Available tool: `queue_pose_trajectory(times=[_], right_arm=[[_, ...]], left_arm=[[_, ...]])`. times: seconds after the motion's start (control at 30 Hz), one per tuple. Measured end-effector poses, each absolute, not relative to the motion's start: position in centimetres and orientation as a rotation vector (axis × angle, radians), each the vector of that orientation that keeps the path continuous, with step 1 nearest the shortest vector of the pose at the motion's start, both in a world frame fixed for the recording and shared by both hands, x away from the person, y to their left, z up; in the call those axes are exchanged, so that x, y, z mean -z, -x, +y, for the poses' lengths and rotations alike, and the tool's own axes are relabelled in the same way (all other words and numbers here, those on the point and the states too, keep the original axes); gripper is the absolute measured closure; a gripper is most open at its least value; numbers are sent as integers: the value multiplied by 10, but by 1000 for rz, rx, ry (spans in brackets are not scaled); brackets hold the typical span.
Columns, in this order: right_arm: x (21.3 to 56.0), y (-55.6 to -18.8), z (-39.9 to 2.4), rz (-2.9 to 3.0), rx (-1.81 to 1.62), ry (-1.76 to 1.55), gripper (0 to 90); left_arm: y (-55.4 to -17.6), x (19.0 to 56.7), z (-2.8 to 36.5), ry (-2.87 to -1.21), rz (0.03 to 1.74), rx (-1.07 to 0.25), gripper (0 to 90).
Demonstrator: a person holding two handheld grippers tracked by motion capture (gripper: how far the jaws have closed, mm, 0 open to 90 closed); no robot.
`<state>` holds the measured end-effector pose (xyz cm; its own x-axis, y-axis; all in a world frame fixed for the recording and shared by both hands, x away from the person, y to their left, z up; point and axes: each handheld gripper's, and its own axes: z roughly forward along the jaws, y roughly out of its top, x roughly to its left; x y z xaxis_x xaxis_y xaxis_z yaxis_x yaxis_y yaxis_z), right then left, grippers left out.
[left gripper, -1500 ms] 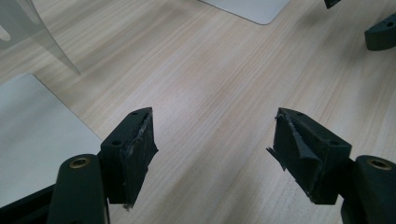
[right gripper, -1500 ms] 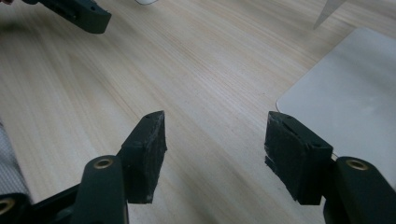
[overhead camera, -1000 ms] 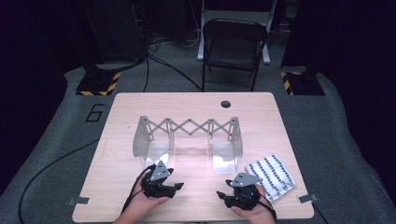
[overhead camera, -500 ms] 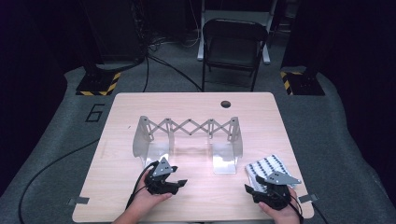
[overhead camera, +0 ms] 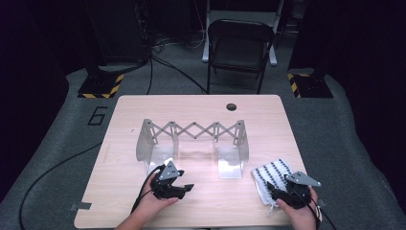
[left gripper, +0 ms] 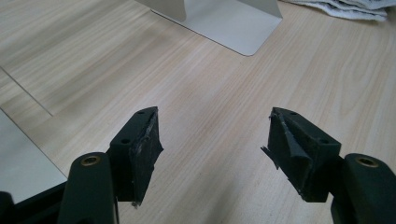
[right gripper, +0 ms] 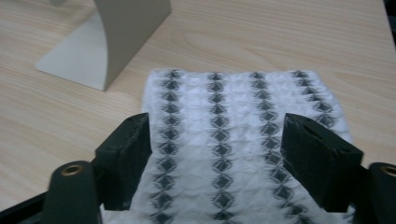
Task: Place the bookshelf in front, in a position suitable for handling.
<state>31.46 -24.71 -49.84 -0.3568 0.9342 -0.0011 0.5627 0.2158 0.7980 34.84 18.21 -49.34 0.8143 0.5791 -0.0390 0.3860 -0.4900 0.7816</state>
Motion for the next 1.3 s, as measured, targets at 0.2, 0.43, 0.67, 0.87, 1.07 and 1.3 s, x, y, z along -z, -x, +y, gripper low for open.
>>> queue_pose_trajectory(times=[0.2,0.43,0.67,0.87,1.07,1.3], right_arm=[[506,-326,-250,2003,-953,-1378,133],[522,-340,-250,2081,-809,-1415,40],[528,-341,-261,2109,-913,-1421,34],[527,-342,-260,2099,-902,-1443,78],[524,-340,-257,2070,-934,-1444,310],[520,-340,-247,2108,-949,-1410,625]], left_arm=[[-346,495,183,-2142,722,-293,338],[-345,495,186,-2141,731,-302,338],[-345,495,187,-2146,734,-295,338],[-345,495,187,-2154,727,-302,339],[-345,496,186,-2154,733,-307,339],[-343,496,187,-2152,736,-319,343]])
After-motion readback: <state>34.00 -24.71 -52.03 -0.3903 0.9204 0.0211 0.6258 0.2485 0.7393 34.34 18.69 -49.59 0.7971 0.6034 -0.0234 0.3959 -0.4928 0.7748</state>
